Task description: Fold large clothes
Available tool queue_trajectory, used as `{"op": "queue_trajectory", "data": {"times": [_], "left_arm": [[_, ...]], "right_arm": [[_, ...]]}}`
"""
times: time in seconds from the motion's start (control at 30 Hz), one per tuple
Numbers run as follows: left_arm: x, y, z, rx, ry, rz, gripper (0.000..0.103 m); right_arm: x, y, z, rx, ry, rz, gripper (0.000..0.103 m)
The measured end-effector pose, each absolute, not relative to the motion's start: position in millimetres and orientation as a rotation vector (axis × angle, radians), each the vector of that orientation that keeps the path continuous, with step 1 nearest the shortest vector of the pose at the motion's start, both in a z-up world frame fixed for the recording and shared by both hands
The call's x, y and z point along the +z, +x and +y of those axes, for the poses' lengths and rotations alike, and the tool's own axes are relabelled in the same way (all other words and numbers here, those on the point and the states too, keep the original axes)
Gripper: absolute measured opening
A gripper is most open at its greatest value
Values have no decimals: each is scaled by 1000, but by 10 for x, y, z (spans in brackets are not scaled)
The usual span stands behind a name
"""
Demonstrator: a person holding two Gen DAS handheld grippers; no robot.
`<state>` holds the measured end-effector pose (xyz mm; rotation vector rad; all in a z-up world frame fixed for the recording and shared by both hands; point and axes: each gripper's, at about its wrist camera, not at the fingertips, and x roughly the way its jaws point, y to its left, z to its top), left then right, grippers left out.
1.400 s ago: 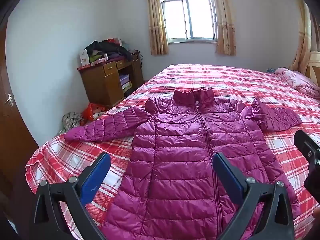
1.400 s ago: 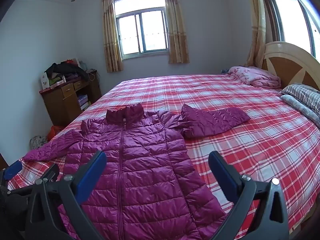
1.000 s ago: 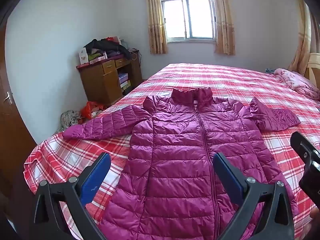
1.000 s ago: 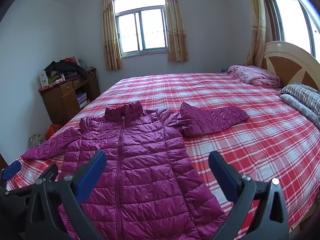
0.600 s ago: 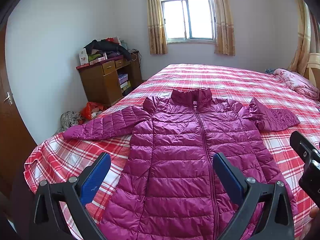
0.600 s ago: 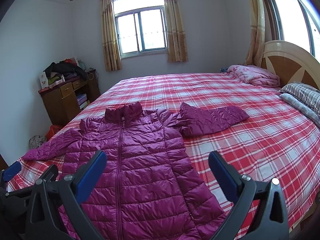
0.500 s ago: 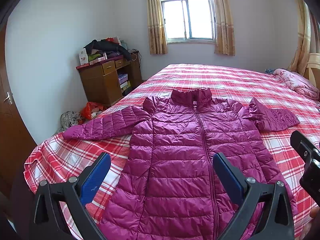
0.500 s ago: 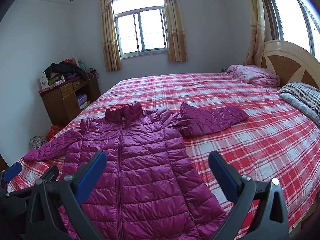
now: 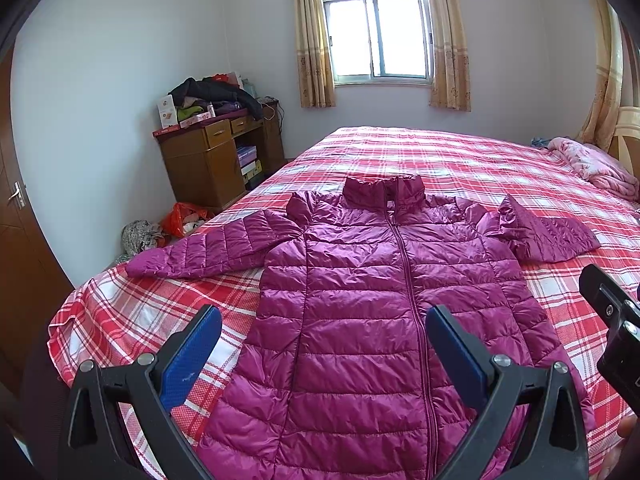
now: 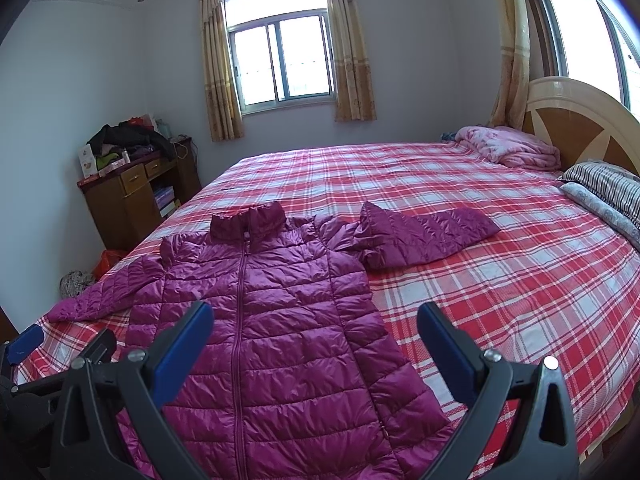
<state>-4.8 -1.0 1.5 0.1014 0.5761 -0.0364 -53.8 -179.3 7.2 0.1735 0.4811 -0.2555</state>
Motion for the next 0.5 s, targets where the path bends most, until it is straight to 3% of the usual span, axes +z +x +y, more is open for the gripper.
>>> {"op": "queue_trajectory", "data": {"times": [0.5], "left_arm": [[82,-69,92,-28,62,561,102]], "right_arm": [[42,-523,-1818,-285,164,501,103]]}}
